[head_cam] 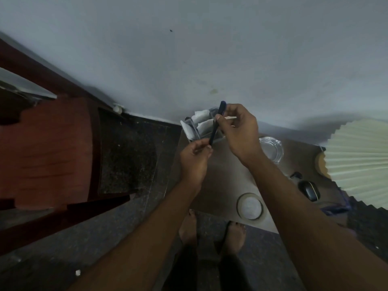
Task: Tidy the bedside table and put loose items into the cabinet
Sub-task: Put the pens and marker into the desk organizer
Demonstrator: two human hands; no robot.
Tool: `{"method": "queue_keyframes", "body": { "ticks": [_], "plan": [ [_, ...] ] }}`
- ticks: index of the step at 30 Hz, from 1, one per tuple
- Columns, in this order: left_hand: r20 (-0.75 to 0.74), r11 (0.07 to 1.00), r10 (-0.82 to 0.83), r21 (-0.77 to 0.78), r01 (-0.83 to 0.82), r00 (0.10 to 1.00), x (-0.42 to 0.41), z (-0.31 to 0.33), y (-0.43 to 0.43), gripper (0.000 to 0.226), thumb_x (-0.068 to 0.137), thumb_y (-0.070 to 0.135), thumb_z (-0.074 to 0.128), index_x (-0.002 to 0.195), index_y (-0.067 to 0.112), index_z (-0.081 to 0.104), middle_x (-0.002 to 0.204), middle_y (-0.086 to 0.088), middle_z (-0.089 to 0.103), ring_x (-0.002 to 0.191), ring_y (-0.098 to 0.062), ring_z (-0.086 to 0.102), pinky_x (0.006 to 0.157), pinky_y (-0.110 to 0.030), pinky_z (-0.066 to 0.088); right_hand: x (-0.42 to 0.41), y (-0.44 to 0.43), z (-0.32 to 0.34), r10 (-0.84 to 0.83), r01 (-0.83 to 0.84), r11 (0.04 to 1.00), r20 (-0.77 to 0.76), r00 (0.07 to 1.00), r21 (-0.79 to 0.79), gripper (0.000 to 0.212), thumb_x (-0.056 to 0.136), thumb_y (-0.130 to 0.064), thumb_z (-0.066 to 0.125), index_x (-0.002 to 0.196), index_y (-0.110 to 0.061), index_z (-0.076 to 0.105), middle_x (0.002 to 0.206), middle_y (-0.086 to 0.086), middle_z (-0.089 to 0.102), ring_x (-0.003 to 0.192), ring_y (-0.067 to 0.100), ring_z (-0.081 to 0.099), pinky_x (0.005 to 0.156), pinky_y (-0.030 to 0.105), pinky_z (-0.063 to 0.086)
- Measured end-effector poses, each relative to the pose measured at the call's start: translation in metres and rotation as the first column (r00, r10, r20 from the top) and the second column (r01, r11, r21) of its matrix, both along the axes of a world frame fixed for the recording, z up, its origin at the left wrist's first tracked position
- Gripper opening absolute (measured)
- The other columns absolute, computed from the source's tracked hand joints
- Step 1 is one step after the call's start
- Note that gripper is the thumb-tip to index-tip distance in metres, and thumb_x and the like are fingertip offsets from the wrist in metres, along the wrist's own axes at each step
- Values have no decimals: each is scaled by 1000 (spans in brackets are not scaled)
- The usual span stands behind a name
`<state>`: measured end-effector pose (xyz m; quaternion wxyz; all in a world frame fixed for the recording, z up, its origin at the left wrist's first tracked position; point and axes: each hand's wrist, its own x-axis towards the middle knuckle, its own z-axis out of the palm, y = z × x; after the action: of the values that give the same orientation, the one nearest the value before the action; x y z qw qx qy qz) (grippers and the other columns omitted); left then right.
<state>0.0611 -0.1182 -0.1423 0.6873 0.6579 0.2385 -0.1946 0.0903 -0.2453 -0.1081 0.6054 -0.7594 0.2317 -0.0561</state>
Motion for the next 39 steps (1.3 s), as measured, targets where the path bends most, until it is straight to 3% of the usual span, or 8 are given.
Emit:
{"method": "queue_keyframes", "body": {
  "ticks": [5,8,12,19,26,33,36,39],
  "plan": [
    [25,995,38,91,-40,999,-4,-1,0,26,90,-1,65,113,8,72,107,-7,74,99,-16,70,99,-41,55,-1,1,-8,11,-8,991,19,1000,-133,21,87,-23,73,87,-39,59,78,-25,67,68,-2,66,63,13,51],
    [11,995,48,90,-48,999,-7,0,1,28,91,-4,63,118,0,69,115,-14,72,110,-27,68,103,-47,51,-5,4,-18,-5,3,983,-8,1000,-183,14,86,-24,74,86,-30,62,76,-21,69,69,-2,67,66,25,57],
    [-32,996,48,80,-45,998,-13,0,3,24,92,-3,61,114,0,70,114,-17,72,110,-32,68,101,-46,53,-11,12,-29,-17,8,981,-45,999,-192,15,85,-25,73,93,-16,65,80,-2,72,76,16,71,76,45,59],
    [-151,997,67,42,-61,986,-24,-8,8,20,93,-1,61,111,-3,69,97,-14,71,91,-25,68,90,-39,56,-11,25,-45,31,-49,959,-68,997,-279,11,88,-16,72,98,-15,68,79,-10,65,73,7,64,77,37,57],
    [-242,998,49,50,-38,969,-33,-24,18,18,87,-1,66,90,16,73,92,-13,75,82,-23,70,77,-31,58,-10,28,-55,39,-87,915,-129,991,-393,14,88,-19,70,101,-13,70,86,4,73,78,22,68,74,37,54],
    [-285,997,14,80,9,958,-40,-26,16,17,89,-3,62,90,13,69,81,-11,69,70,-19,62,58,-22,49,-14,27,-54,8,-80,898,-168,986,-433,18,90,-16,66,107,-13,71,92,8,76,84,25,70,72,27,49],
    [-276,995,19,102,10,961,-41,-26,17,15,88,-3,62,94,8,70,86,-17,68,75,-24,62,61,-26,48,-18,23,-50,17,-90,913,-183,983,-398,21,92,-15,64,111,-11,71,97,9,76,87,26,72,81,37,56],
    [-260,994,15,108,14,966,-40,-23,17,16,87,-3,63,97,7,71,87,-18,68,78,-25,62,62,-27,48,-23,19,-44,11,-83,909,-176,984,-409,17,91,-16,66,107,-12,71,97,8,76,88,25,73,83,38,55]
  ]
}}
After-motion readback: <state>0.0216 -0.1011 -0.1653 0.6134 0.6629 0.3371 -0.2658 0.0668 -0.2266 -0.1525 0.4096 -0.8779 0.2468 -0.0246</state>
